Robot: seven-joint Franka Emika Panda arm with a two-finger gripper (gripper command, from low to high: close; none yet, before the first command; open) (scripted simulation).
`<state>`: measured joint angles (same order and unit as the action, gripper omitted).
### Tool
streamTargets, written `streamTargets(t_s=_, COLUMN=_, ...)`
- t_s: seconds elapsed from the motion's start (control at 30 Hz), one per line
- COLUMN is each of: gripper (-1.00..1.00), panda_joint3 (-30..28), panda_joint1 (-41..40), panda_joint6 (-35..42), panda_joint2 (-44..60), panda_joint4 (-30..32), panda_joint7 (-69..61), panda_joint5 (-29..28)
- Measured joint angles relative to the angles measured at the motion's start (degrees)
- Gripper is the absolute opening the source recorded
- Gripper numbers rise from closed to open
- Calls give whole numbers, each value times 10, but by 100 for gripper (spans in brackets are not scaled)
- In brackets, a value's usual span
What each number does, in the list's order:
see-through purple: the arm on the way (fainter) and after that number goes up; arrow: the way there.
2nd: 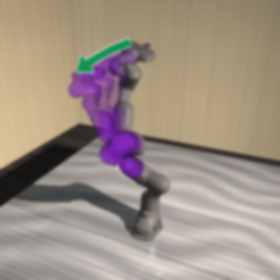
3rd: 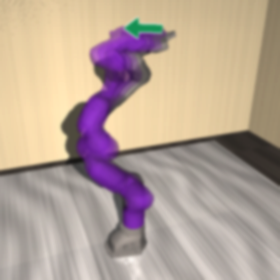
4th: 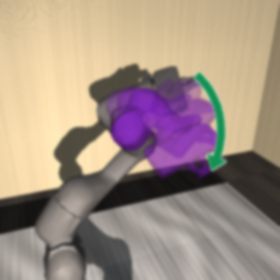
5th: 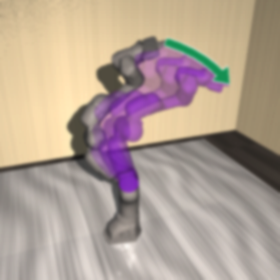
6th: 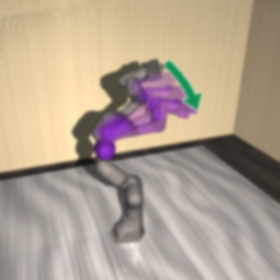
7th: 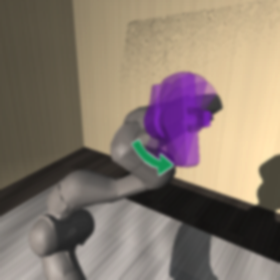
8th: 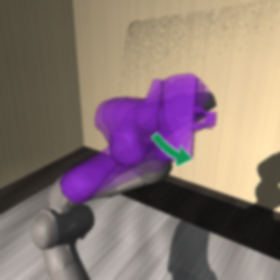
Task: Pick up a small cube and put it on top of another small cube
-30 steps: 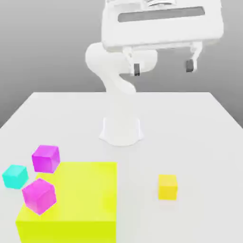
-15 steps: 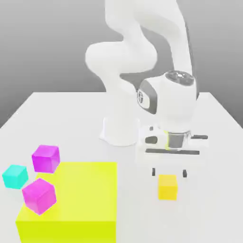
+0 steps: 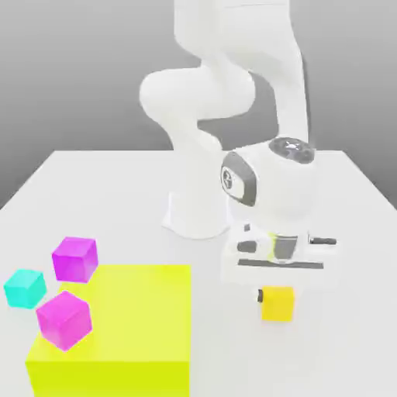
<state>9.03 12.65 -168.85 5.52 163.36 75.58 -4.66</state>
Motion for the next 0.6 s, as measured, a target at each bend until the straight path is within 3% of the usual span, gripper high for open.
streamTargets(t_s=0.13, gripper=-100, panda_joint3=-22, panda_joint1=4, panda_joint6=71, panda_joint2=-74, panda_joint4=2, panda_joint7=-68, panda_joint5=42)
streamTargets(t_s=0.6, gripper=-100, panda_joint3=-262, panda_joint1=-214, panda_joint6=342, panda_joint2=-262, panda_joint4=-88, panda_joint7=-425, panda_joint5=-42)
